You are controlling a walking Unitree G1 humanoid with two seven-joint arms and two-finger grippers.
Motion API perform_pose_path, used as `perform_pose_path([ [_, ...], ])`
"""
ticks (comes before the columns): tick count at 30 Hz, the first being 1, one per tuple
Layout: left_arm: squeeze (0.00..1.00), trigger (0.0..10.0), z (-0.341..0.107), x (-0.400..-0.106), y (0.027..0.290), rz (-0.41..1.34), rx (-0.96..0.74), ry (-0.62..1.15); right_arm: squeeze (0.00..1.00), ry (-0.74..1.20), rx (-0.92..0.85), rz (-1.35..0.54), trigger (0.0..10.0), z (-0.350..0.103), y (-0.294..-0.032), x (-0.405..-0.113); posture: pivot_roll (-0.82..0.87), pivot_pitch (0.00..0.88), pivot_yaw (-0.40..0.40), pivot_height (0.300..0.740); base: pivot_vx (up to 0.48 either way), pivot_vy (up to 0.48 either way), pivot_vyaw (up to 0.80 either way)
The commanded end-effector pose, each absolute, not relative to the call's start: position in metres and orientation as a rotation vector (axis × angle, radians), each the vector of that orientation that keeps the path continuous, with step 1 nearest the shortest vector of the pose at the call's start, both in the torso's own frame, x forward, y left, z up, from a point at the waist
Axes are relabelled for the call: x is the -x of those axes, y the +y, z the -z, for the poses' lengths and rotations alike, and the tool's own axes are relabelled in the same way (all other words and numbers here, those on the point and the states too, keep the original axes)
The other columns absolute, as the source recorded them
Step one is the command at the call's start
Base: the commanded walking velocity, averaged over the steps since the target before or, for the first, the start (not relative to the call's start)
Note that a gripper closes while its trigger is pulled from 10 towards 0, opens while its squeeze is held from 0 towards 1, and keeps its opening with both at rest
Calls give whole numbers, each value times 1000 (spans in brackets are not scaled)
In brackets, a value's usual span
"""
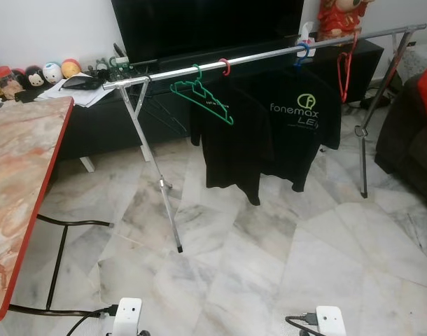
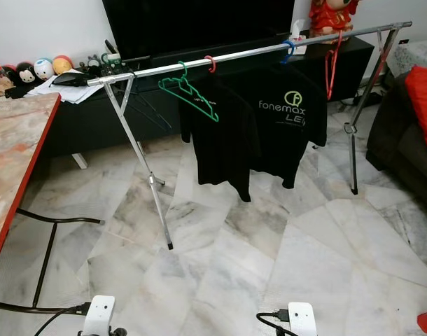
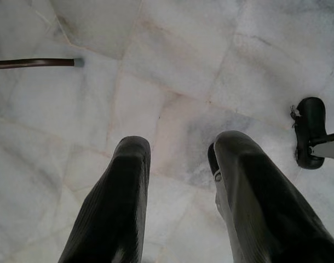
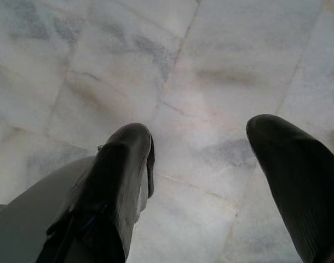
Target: Hang hanger
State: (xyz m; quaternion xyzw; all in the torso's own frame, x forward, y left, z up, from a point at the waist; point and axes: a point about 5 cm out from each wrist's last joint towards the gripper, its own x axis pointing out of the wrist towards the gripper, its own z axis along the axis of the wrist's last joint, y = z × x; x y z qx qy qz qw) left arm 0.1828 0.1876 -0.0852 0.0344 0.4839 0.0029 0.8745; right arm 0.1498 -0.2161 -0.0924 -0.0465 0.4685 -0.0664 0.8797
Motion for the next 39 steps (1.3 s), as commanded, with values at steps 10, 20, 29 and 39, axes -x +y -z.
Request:
perform_pose_path([
  [10,0,10000,83,-188,183,16,-83,998,0,976,88,144,10000,93,-214,-148,-189,0,89,740,0,0,0],
  [20,0,10000,85,-186,176,-35,-33,988,0,981,160,82,10000,92,-223,-147,-118,0,0,740,0,0,0],
  [29,0,10000,83,-184,198,-92,-53,981,0,969,162,19,10000,93,-212,-147,-46,0,-5,740,0,0,0],
  [39,0,10000,81,-178,223,-144,-75,983,0,972,165,-38,10000,95,-195,-149,22,0,-18,740,0,0,0],
])
